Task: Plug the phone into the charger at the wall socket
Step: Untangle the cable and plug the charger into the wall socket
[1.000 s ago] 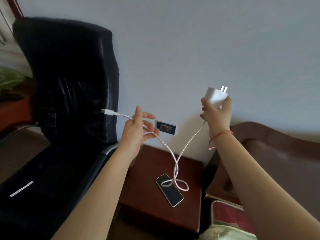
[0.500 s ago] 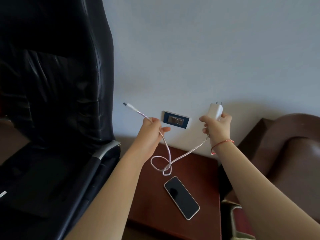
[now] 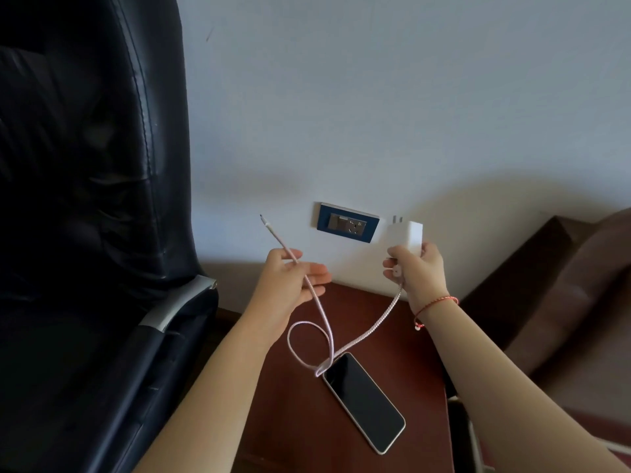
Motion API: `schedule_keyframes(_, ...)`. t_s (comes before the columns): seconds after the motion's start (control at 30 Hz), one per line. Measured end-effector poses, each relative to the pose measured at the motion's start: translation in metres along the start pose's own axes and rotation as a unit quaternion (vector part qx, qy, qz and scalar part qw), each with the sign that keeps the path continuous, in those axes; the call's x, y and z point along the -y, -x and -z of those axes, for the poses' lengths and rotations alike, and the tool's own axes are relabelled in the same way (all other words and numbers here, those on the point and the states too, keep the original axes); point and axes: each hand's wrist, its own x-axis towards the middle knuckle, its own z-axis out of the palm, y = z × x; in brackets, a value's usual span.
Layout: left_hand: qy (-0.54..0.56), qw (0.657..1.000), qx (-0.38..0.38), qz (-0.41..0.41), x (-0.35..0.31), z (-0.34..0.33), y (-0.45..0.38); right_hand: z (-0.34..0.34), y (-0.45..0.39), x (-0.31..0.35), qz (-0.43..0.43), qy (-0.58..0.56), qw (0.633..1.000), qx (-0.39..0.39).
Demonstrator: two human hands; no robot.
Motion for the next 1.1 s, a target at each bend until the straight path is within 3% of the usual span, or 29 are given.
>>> schedule_keyframes(0.13,-0.028,0.999,-0.006,0.031,0.019,0.001,-0.018,-0.008,-0.009,-0.017,-0.017,0.020,1.000,0.007)
schedule_keyframes(0.27,-0.080,0.992,-0.072,0.061,0.041,0.008,-0.037,-0.018,-0.020,-0.026,-0.034,-0.018,0.999,0.004)
schedule_keyframes(0.37,-0.269,0.952,-0.113,0.096,0.058,0.011,-0.046,-0.025,-0.026,-0.028,-0.089,-0.083,0.993,-0.004)
schedule_keyframes(0.47,-0.399,0.915,-0.048,0.038,0.063,-0.006,-0.046,-0.032,-0.029,-0.023,-0.120,-0.109,0.987,0.020)
schedule_keyframes(0.57,-0.363,0.928,0.073,-0.035,0.051,-0.035,-0.049,-0.039,-0.028,-0.009,-0.115,-0.150,0.980,0.060)
schedule_keyframes(0.7,-0.273,0.954,0.079,-0.092,0.009,-0.058,-0.053,-0.050,-0.021,0.042,-0.069,-0.225,0.966,0.111)
schedule_keyframes(0.8,-0.289,0.935,0.097,-0.182,-0.034,-0.069,-0.042,-0.054,-0.009,0.100,-0.037,-0.275,0.951,0.135)
schedule_keyframes(0.93,-0.238,0.928,0.154,-0.240,-0.101,-0.080,-0.007,-0.046,0.021,0.189,0.021,-0.267,0.949,0.169)
schedule_keyframes(1.1,-0.268,0.892,0.191,-0.309,-0.195,-0.108,0.053,-0.025,0.072,0.299,0.101,-0.260,0.942,0.187)
